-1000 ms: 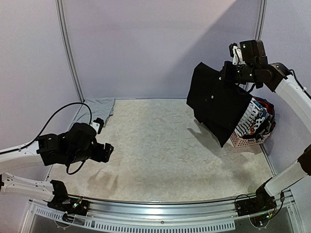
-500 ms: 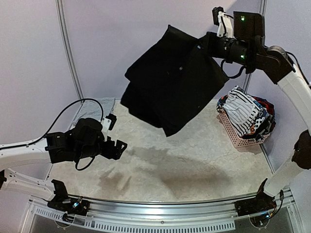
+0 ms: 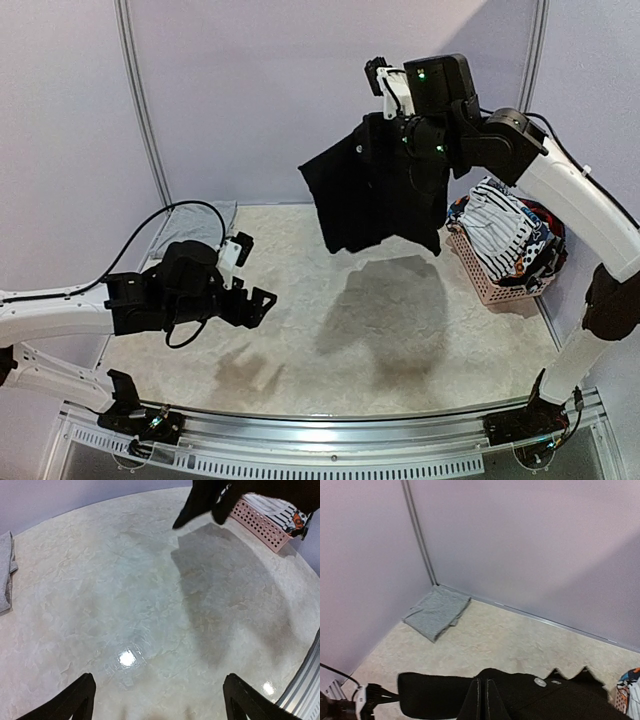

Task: Fold and stack the mixed laundry pile
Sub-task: Place the crumpled shirt at the center of the board.

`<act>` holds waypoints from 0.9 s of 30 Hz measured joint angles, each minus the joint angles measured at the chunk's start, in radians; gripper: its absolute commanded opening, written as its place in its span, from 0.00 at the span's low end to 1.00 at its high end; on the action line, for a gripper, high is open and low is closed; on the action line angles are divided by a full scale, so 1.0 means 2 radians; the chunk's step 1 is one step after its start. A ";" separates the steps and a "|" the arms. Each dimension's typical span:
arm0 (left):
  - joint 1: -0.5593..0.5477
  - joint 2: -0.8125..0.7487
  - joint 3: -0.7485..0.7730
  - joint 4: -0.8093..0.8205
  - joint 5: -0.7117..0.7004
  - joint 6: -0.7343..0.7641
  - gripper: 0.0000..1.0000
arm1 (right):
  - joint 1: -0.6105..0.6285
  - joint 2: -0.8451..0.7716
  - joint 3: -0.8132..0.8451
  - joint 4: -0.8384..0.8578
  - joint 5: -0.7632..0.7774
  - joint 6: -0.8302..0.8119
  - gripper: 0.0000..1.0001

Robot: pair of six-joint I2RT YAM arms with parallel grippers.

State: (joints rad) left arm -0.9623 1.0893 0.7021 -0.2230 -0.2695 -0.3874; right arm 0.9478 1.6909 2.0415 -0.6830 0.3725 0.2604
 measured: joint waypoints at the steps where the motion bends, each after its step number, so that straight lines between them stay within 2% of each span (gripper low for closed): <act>1: 0.000 0.000 0.000 0.000 0.000 0.000 0.89 | 0.004 0.000 0.005 0.003 -0.011 0.000 0.00; 11: 0.000 -0.036 -0.001 -0.015 -0.050 0.002 0.89 | 0.010 0.033 0.050 0.020 -0.133 0.007 0.00; 14: 0.000 -0.065 -0.006 -0.033 -0.081 -0.003 0.88 | 0.009 0.002 -0.028 0.069 -0.125 0.006 0.00; 15: 0.000 -0.076 -0.008 -0.041 -0.092 -0.005 0.88 | 0.006 -0.037 -0.112 0.105 -0.120 0.006 0.00; 16: 0.000 -0.084 -0.011 -0.047 -0.098 -0.008 0.88 | 0.000 -0.062 -0.164 0.113 -0.116 0.009 0.07; 18: 0.000 -0.104 -0.019 -0.058 -0.110 -0.015 0.87 | -0.027 -0.122 -0.291 0.157 -0.118 0.021 0.31; 20: 0.000 -0.118 -0.027 -0.065 -0.116 -0.022 0.87 | -0.081 -0.187 -0.427 0.202 -0.121 0.047 0.41; 22: 0.000 -0.124 -0.034 -0.068 -0.118 -0.027 0.87 | -0.126 -0.219 -0.506 0.222 -0.114 0.071 0.49; 24: 0.000 -0.121 -0.041 -0.069 -0.118 -0.033 0.87 | -0.154 -0.227 -0.546 0.224 -0.097 0.093 0.62; 27: 0.000 -0.103 -0.044 -0.069 -0.114 -0.039 0.86 | -0.151 -0.220 -0.542 0.209 -0.092 0.111 0.68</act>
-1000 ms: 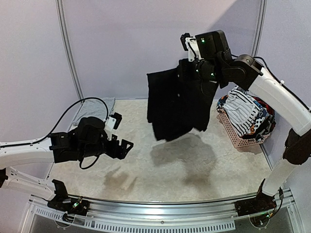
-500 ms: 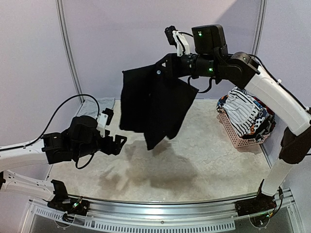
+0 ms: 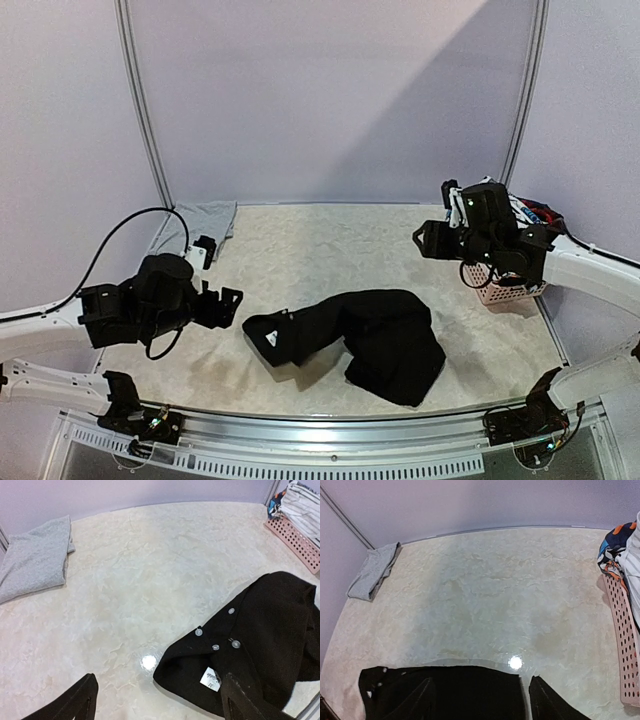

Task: Fold and stack the mixed laundry pile
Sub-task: Place the crumpled shirt at the center of the board, then pick up the crumpled shirt from the center of the board.

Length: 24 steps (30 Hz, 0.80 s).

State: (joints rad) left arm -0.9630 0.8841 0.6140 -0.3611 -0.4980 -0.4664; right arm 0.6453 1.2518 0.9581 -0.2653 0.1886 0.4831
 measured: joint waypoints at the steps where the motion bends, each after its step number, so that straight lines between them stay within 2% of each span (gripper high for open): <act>1: 0.000 0.011 0.000 0.001 0.002 -0.002 0.85 | 0.003 0.003 0.010 -0.007 0.000 0.004 0.69; 6: 0.000 0.060 0.000 0.006 0.022 -0.009 0.84 | 0.034 0.007 0.076 -0.032 0.011 0.008 0.70; 11: -0.010 0.099 0.001 0.028 0.073 -0.001 0.87 | 0.125 0.040 0.125 -0.080 0.031 0.012 0.68; 18: -0.073 0.190 0.037 0.047 0.108 0.027 0.88 | 0.234 0.105 0.117 -0.160 0.048 0.050 0.66; 24: -0.132 0.283 0.086 0.061 0.105 0.041 0.95 | 0.295 0.116 0.086 -0.172 0.050 0.086 0.70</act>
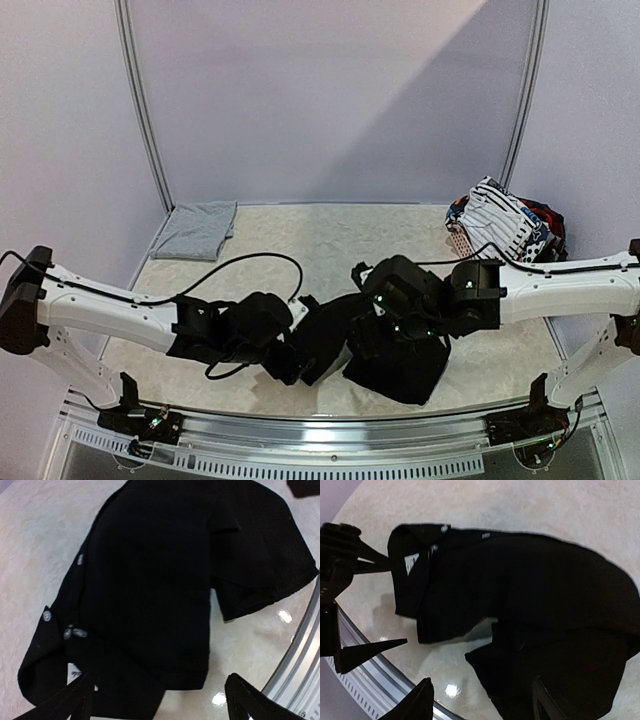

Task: Fold and stack the mixed laundry pile
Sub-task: Pick up the crumpled shirt from the center of the board.

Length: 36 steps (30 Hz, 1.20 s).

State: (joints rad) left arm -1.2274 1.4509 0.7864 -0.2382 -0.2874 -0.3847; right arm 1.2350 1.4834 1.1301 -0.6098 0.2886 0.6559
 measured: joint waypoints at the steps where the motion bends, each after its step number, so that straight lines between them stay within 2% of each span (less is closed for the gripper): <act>1: -0.009 0.011 0.008 0.001 -0.004 0.002 0.95 | 0.008 0.000 -0.013 0.002 -0.002 0.010 0.71; 7: -0.034 0.062 0.031 0.013 -0.036 0.005 0.97 | 0.017 0.010 -0.091 0.021 -0.001 0.074 0.73; 12: -0.034 0.100 0.033 0.023 -0.060 0.005 0.97 | 0.017 0.041 -0.090 0.031 0.008 0.106 0.70; 14: -0.034 0.115 0.035 0.026 -0.066 0.006 0.98 | 0.017 0.059 -0.080 0.032 0.009 0.112 0.66; 19: -0.037 0.135 0.036 0.042 -0.072 0.007 0.97 | 0.017 0.114 -0.049 0.026 0.011 0.114 0.47; 21: -0.039 0.137 0.036 0.047 -0.075 0.007 0.90 | 0.017 0.124 -0.045 0.016 0.017 0.116 0.38; 23: -0.040 0.139 0.036 0.053 -0.083 0.007 0.78 | 0.017 0.126 -0.043 0.002 0.027 0.119 0.30; 24: -0.041 0.142 0.036 0.056 -0.088 0.010 0.67 | 0.017 0.126 -0.043 -0.003 0.030 0.118 0.26; 28: -0.042 0.153 0.036 0.066 -0.114 0.007 0.08 | 0.017 0.128 -0.037 -0.026 0.045 0.124 0.06; 29: -0.042 0.155 0.036 0.066 -0.123 0.006 0.00 | 0.017 0.128 -0.037 -0.031 0.049 0.125 0.02; 33: -0.043 0.142 0.032 0.060 -0.153 0.003 0.00 | 0.017 0.129 -0.036 -0.063 0.070 0.130 0.00; 36: -0.043 0.092 0.023 0.032 -0.173 -0.002 0.00 | 0.017 0.121 -0.036 -0.094 0.092 0.132 0.00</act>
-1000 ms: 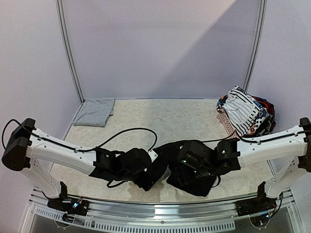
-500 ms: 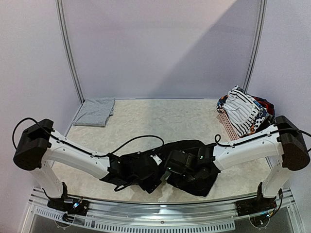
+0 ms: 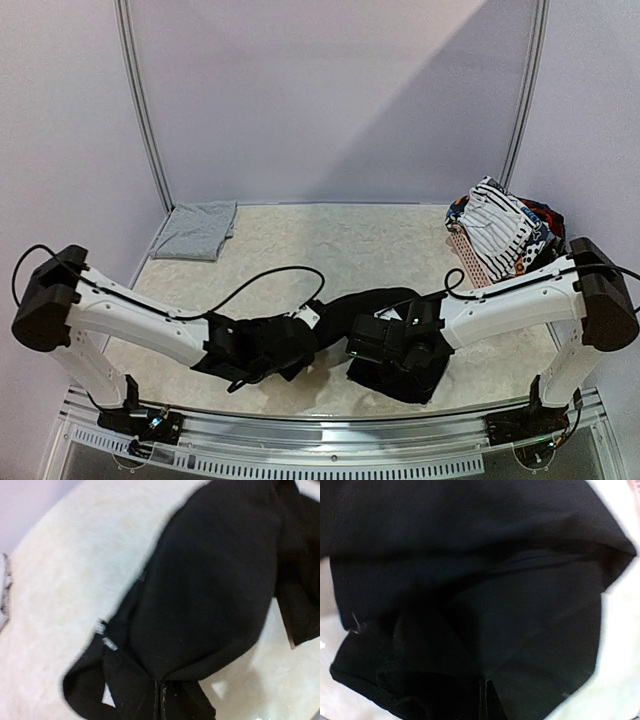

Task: Fold and stack the mixed laundry pile
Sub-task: Pick up the crumpled shirt from the center of the board, then flatten out the crumpled shirt at the center of the board.

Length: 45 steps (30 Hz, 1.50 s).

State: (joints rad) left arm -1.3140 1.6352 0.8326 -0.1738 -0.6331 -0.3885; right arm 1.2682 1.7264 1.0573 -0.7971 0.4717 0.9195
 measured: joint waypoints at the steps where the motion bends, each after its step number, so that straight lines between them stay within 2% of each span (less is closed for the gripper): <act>1: 0.000 -0.028 0.000 -0.017 -0.010 -0.003 0.00 | -0.001 -0.008 0.000 -0.012 0.008 0.001 0.00; 7: 0.020 -0.173 0.001 -0.110 -0.035 -0.028 0.00 | -0.019 -0.118 -0.003 -0.084 0.053 0.012 0.00; 12: 0.111 -0.259 -0.026 -0.159 -0.002 -0.042 0.00 | -0.080 -0.241 -0.041 -0.103 0.066 0.012 0.00; 17: 0.198 -0.270 -0.056 -0.175 0.039 -0.053 0.05 | -0.126 -0.268 -0.071 -0.088 0.062 -0.001 0.04; 18: 0.205 -0.265 -0.059 -0.176 0.045 -0.056 0.09 | -0.133 -0.265 -0.075 -0.080 0.059 -0.006 0.06; 19: 0.209 -0.258 -0.059 -0.176 0.050 -0.059 0.19 | -0.142 -0.261 -0.077 -0.073 0.057 -0.013 0.08; 21: 0.211 -0.239 -0.059 -0.175 0.052 -0.064 0.48 | -0.160 -0.248 -0.078 -0.060 0.056 -0.022 0.11; 22: 0.211 -0.225 -0.059 -0.175 0.051 -0.071 0.59 | -0.174 -0.240 -0.078 -0.053 0.055 -0.026 0.14; 24: 0.212 -0.205 -0.059 -0.179 0.050 -0.073 0.72 | -0.204 -0.220 -0.078 -0.043 0.057 -0.035 0.21; 25: 0.212 -0.199 -0.059 -0.182 0.048 -0.078 0.75 | -0.219 -0.210 -0.077 -0.041 0.058 -0.038 0.26; 27: 0.205 -0.196 -0.059 -0.187 0.042 -0.083 0.77 | -0.243 -0.191 -0.071 -0.040 0.061 -0.045 0.35; 32: 0.159 -0.196 -0.032 -0.202 0.011 -0.084 0.74 | -0.265 -0.162 -0.029 -0.044 0.060 -0.061 0.35; 35: 0.130 -0.196 -0.015 -0.195 0.007 -0.071 0.68 | -0.256 -0.172 -0.013 -0.022 0.026 -0.080 0.36; 41: 0.122 -0.155 0.001 -0.178 0.006 -0.047 0.68 | -0.167 -0.221 -0.017 0.062 -0.086 -0.119 0.41; 45: 0.125 -0.126 0.004 -0.163 0.006 -0.038 0.63 | -0.109 -0.187 -0.016 0.125 -0.134 -0.115 0.50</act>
State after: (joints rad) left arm -1.0649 1.3830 0.8410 -0.5007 -0.6220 -0.4641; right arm 1.0508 1.3533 1.0252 -0.5476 0.2035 0.6895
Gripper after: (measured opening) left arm 0.675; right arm 0.441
